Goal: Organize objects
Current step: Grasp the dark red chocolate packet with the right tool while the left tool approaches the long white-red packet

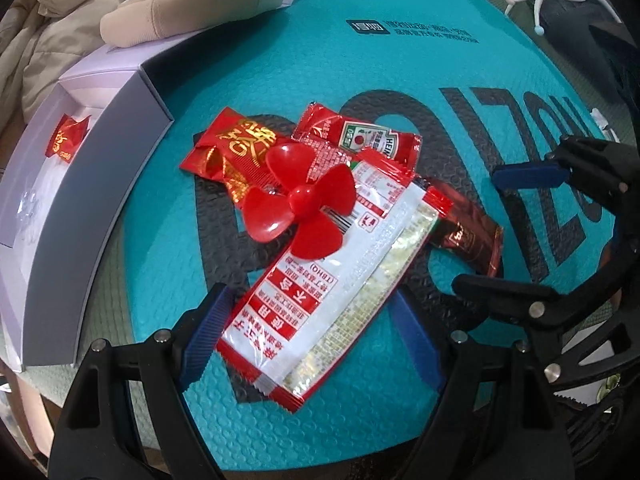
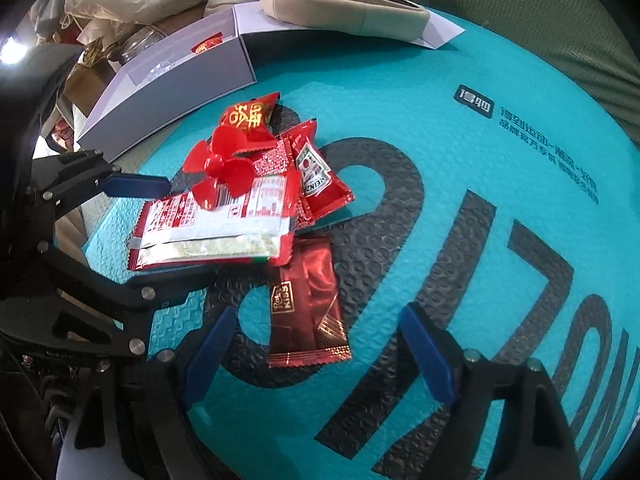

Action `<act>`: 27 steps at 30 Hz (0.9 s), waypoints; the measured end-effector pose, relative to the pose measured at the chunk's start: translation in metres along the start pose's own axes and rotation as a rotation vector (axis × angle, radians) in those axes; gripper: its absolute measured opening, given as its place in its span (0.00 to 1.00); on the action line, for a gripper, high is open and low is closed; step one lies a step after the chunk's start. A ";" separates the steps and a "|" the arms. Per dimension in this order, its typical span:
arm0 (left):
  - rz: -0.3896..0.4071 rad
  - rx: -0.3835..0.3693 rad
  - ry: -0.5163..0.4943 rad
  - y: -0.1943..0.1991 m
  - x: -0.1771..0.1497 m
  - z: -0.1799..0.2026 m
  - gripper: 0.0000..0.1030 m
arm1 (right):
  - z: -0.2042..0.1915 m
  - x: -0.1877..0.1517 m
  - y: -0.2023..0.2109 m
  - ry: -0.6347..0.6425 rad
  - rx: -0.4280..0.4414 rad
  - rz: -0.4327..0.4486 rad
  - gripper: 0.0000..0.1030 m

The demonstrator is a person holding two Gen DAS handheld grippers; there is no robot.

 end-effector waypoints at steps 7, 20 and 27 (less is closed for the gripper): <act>0.047 -0.034 -0.013 0.008 -0.002 -0.003 0.61 | 0.001 0.004 0.002 0.001 -0.037 0.013 0.35; -0.013 -0.036 -0.013 0.021 -0.042 -0.004 0.57 | -0.012 -0.003 0.004 0.028 0.003 0.004 0.35; 0.009 0.007 0.034 0.024 -0.049 -0.017 0.58 | -0.021 -0.005 0.003 0.044 -0.006 0.002 0.36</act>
Point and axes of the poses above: each gripper's, at about its wrist camera, not at the fingertips, and y roughly against the way its jaws point, z to its right, x to its top, the point moved 3 cm from there along -y, roughly the way its jaws point, and after that the axes turned 2 degrees about -z, right-handed, at the moved point
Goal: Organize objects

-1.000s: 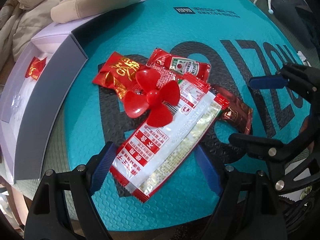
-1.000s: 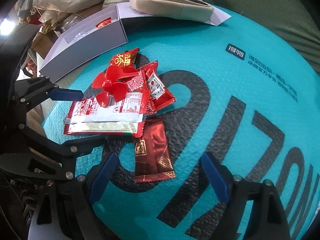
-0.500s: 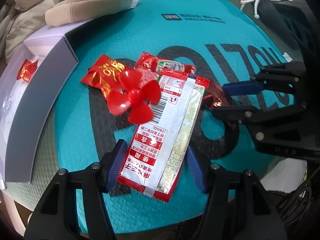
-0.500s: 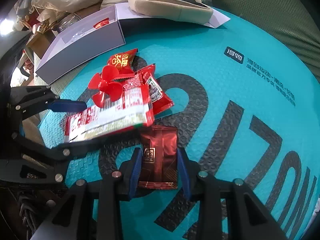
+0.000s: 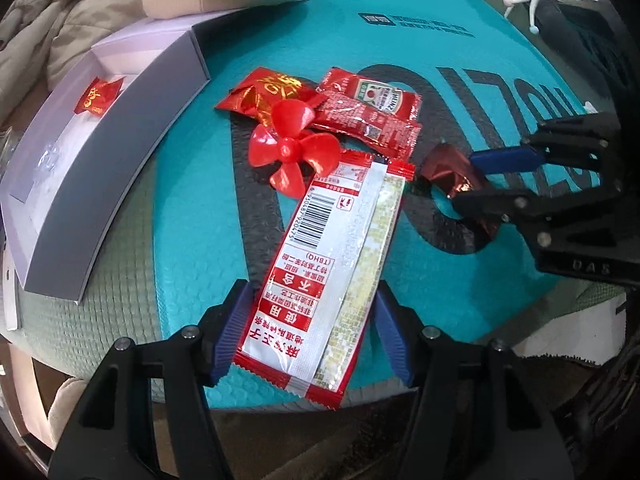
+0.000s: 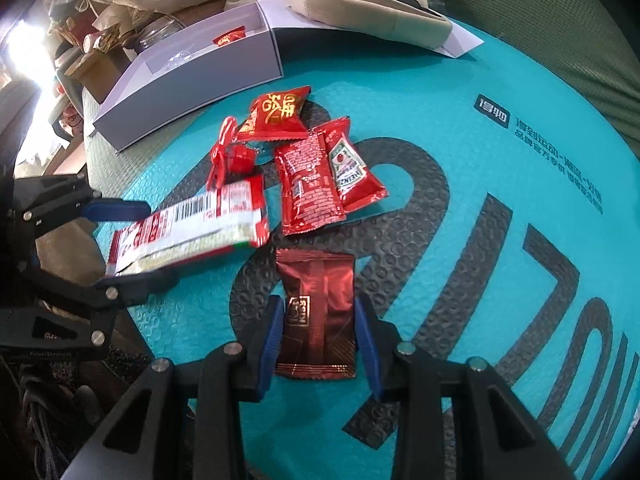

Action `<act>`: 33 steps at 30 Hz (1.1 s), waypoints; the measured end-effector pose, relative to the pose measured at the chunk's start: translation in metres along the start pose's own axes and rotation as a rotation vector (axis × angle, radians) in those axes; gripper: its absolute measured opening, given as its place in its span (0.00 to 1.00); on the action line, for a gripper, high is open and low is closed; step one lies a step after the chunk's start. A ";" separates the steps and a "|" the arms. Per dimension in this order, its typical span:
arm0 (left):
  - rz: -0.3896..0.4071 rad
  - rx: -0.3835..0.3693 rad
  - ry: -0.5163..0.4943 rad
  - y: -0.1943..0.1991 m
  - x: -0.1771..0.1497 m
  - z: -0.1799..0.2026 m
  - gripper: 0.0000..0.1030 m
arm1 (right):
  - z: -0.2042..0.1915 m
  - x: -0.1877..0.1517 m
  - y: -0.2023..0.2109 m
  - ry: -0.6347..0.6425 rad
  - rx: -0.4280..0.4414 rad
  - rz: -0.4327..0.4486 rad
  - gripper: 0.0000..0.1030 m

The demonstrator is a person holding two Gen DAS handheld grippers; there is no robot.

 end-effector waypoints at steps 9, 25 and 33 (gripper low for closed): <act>0.040 -0.031 -0.015 0.001 0.003 -0.003 0.60 | -0.007 0.000 -0.002 0.032 -0.008 -0.017 0.47; 0.083 -0.019 -0.036 -0.006 0.008 -0.011 0.81 | -0.005 0.002 -0.004 0.024 -0.020 -0.025 0.54; 0.098 -0.045 0.002 -0.002 0.009 -0.019 0.55 | -0.010 -0.001 -0.003 0.065 -0.038 -0.017 0.33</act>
Point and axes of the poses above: each gripper's, at about its wrist camera, not at the fingertips, and y roughly against the way its jaws point, z to its right, x to its top, the point moved 3 cm from there along -y, roughly the way its jaws point, and after that the axes turned 2 degrees about -z, right-handed, at the moved point
